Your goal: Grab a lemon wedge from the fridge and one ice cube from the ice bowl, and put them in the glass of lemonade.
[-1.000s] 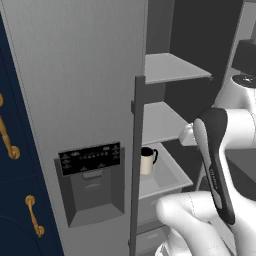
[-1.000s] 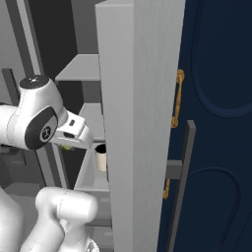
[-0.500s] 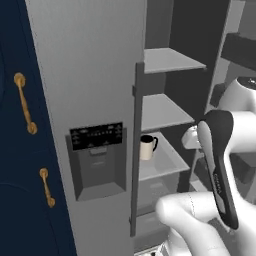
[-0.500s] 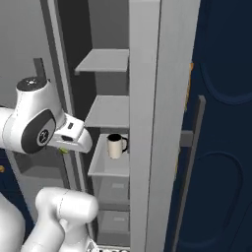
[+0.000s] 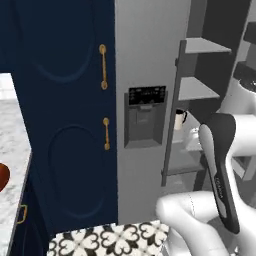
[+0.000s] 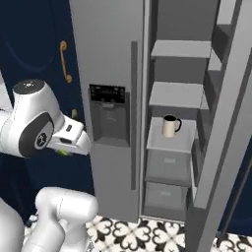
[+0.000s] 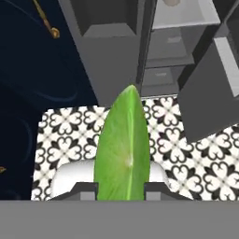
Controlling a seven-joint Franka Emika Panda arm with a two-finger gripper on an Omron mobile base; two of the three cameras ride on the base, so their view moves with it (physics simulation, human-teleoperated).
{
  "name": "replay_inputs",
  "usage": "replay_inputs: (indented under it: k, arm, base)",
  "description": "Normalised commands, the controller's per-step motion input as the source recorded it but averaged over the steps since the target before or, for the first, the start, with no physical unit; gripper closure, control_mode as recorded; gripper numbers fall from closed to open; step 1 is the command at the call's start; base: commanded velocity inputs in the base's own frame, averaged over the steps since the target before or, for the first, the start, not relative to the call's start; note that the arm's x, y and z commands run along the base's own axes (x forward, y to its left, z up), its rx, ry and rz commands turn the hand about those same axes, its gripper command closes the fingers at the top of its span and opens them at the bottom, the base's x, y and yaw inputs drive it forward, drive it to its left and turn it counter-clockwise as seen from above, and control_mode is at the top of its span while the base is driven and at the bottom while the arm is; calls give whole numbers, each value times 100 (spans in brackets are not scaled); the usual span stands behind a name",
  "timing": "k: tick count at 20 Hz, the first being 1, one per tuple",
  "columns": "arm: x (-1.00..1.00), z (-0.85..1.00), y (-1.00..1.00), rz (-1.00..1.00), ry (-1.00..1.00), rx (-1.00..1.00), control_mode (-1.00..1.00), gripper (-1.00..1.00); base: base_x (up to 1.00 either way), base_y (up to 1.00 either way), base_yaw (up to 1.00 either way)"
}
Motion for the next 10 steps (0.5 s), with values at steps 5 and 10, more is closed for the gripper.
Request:
replay_inputs:
  k: [5, 10]
  arm:
    - [0, 0, 0, 0, 0, 0, 100, 100]
    - [0, 0, 0, 0, 0, 0, 100, 100]
  base:
    - [-7, 61, 53]
    - [14, 2, 100]
